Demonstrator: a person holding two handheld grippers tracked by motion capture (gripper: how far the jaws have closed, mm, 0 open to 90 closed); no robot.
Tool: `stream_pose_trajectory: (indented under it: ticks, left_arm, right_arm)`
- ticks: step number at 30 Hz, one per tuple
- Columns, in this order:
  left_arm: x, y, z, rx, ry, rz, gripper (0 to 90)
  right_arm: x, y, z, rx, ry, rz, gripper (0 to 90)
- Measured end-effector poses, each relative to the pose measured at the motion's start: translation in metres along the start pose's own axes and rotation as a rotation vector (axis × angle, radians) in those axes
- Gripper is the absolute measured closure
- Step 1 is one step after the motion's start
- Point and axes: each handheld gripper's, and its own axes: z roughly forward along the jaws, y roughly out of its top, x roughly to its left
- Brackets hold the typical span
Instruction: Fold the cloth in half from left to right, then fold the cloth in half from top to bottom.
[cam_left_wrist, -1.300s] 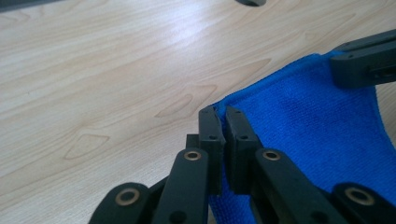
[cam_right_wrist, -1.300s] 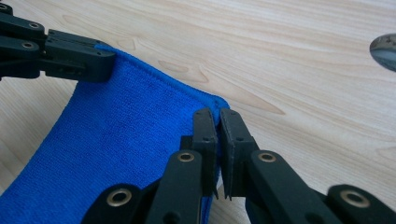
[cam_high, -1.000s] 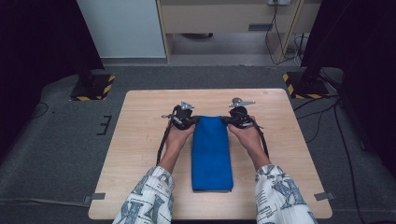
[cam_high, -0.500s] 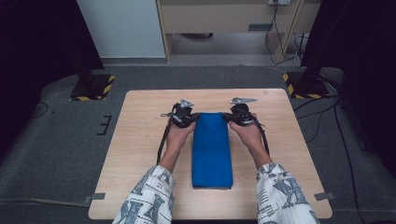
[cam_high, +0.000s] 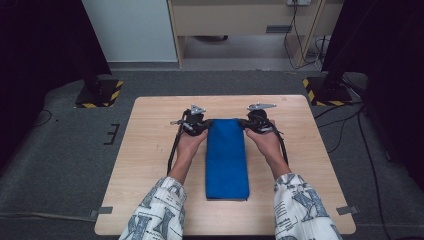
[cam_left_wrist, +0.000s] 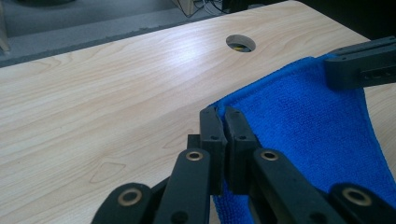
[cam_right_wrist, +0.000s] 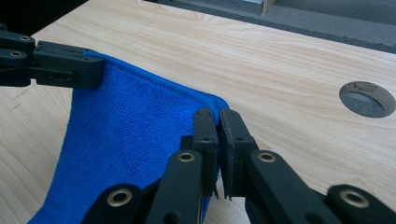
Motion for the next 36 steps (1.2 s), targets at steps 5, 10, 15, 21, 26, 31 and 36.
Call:
stream_pose_trajectory:
  ticks: [5,10,15,21,26,31,36]
  left_arm:
    - [0.002,0.003,0.0,-0.006,0.003,-0.005,87.4]
    - [0.003,0.009,0.0,-0.018,0.0,0.001,87.4]
    - [0.002,0.011,-0.002,-0.02,-0.003,0.012,87.4]
    - [-0.005,0.009,-0.009,-0.025,-0.005,0.028,87.5]
    - [-0.01,0.005,-0.017,-0.025,-0.001,0.044,87.5]
    - [-0.013,0.004,-0.025,-0.026,0.002,0.061,87.4]
    - [-0.02,0.0,-0.032,-0.026,-0.016,0.089,87.4]
  right_arm:
    - [0.003,0.005,0.002,-0.007,0.006,-0.009,86.2]
    - [0.002,0.01,0.002,-0.025,0.006,-0.002,86.2]
    - [0.002,0.013,0.0,-0.038,0.001,-0.011,86.3]
    - [0.001,0.007,-0.01,-0.06,0.013,-0.01,86.3]
    - [0.005,-0.001,-0.018,-0.07,0.024,-0.014,86.3]
    - [0.008,-0.007,-0.026,-0.075,0.033,-0.024,86.3]
    - [0.01,-0.009,-0.035,-0.091,0.048,-0.025,86.3]
